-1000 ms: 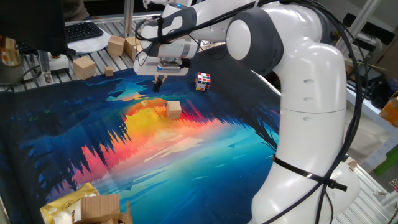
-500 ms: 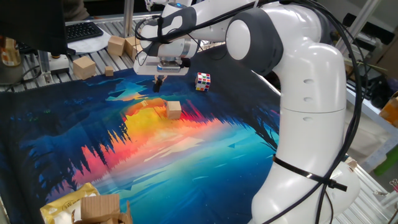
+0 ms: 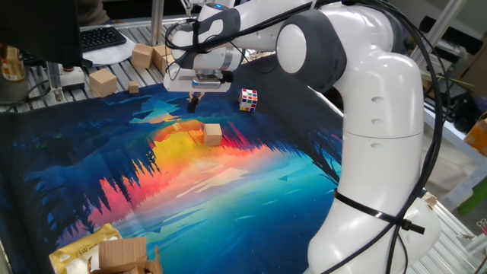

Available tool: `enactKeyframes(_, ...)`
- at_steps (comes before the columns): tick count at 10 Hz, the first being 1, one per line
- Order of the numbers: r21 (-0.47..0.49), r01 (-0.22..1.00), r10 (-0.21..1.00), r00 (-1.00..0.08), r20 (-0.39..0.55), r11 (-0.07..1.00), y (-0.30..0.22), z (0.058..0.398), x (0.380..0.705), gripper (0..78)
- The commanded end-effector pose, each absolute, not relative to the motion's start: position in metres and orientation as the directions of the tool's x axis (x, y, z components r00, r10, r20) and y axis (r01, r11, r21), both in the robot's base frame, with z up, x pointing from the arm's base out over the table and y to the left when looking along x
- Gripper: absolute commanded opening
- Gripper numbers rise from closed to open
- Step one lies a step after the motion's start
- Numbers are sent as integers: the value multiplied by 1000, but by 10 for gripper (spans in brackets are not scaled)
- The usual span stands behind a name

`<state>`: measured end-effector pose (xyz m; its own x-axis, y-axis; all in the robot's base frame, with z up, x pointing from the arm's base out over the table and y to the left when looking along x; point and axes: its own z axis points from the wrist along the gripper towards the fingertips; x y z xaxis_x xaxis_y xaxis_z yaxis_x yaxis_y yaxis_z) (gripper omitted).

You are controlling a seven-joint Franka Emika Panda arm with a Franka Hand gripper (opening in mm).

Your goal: Pick up one small block

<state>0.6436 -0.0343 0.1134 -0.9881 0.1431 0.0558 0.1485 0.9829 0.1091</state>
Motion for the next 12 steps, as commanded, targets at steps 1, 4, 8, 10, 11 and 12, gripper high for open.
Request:
enactKeyframes(1, 109, 170, 163, -984, 66, 979, -34, 114, 646, 0)
enactKeyframes(4, 107, 173, 167, -984, 63, 979, -34, 113, 649, 0)
enactKeyframes(8, 108, 179, 172, -983, 65, 978, -34, 113, 649, 0)
enactKeyframes(10, 104, 173, 167, -984, 64, 979, -34, 113, 649, 0)
enactKeyframes(11, 101, 177, 171, -983, 64, 979, -34, 113, 649, 0)
enactKeyframes(12, 96, 180, 175, -983, 64, 979, -34, 113, 649, 0)
